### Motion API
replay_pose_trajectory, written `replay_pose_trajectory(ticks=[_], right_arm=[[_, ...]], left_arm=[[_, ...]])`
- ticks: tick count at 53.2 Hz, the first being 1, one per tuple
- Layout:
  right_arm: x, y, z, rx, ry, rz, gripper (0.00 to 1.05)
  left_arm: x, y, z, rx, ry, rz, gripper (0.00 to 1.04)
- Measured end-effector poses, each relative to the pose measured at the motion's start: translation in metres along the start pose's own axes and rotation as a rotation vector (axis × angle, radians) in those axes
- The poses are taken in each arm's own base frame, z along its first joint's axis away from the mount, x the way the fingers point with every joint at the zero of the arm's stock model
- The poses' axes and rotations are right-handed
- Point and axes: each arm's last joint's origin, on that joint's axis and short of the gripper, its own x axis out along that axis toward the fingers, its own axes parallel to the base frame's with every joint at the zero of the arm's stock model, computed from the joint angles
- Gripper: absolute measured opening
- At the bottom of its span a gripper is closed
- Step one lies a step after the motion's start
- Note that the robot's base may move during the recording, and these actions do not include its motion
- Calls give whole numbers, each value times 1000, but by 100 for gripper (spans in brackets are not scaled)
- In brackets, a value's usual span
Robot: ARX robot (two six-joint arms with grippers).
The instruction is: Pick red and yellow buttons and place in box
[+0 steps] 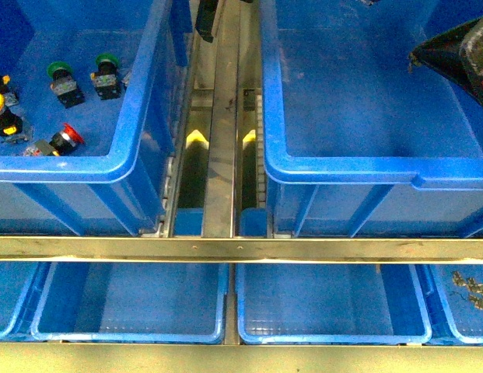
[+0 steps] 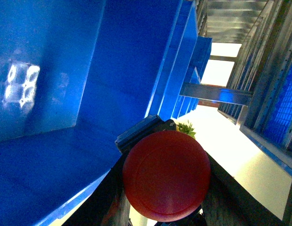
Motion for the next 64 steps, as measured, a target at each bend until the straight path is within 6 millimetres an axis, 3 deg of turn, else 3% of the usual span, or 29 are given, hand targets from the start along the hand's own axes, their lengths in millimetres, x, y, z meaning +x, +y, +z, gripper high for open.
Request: replay_pose_trajectory(ticks=[30,46,64], right_arm=[[43,9,36,-260,-109,56,98],[57,4,38,-342,-120,39,98],[59,-5,39,-375,-124,18,98]], left_arm=[[-5,-3,7,-28,-17,-19,33],[-5,-9,9,-24,-18,-33,33],[-5,-12,9,-25,-17,-56,33]])
